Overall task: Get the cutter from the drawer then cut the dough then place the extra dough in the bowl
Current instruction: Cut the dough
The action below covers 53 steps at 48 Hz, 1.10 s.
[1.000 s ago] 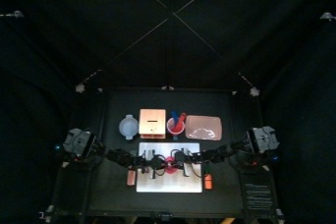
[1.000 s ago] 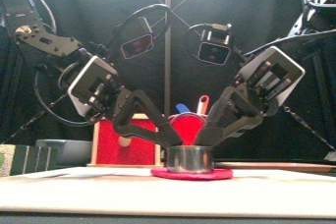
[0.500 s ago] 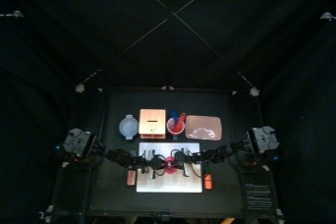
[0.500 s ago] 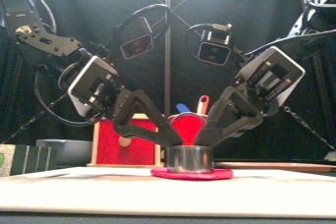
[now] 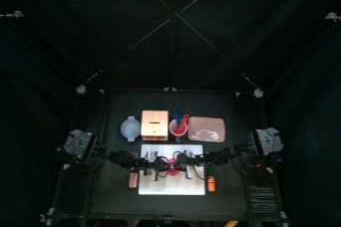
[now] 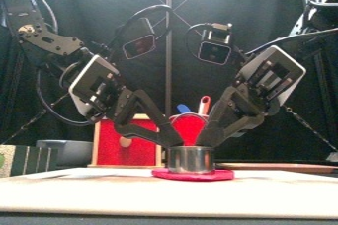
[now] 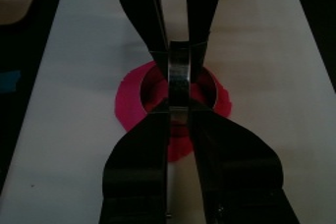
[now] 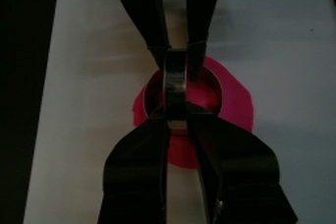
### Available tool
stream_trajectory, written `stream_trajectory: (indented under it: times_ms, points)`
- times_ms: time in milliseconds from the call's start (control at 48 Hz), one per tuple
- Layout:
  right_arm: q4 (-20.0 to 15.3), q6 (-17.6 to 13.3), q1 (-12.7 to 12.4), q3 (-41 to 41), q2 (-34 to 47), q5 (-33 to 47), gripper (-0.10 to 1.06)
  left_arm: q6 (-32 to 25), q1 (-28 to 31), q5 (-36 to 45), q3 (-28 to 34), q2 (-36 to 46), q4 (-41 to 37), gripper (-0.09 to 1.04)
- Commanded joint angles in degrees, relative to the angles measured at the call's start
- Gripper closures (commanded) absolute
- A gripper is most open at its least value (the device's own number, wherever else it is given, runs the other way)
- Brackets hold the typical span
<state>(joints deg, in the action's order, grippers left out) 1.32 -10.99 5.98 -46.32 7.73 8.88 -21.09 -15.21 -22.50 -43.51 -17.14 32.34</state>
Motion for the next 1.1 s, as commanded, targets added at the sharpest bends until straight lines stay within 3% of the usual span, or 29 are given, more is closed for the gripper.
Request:
stream_trajectory:
  times_ms: [21,396,1104]
  points:
    - [-0.97,-0.62,-1.23,0.88,-2.2,-1.23,0.42,-0.09,-0.18,3.34,-3.43,0.35,0.0,0.38]
    - [-1.14,-0.62,0.53,2.29,-2.72,-1.49,0.21,-0.18,-0.09,2.29,-3.08,1.93,-0.18,0.15]
    - [-0.44,0.0,0.88,4.75,-3.96,-1.49,0.18,-5.45,1.76,0.26,2.81,6.59,-5.1,0.14]
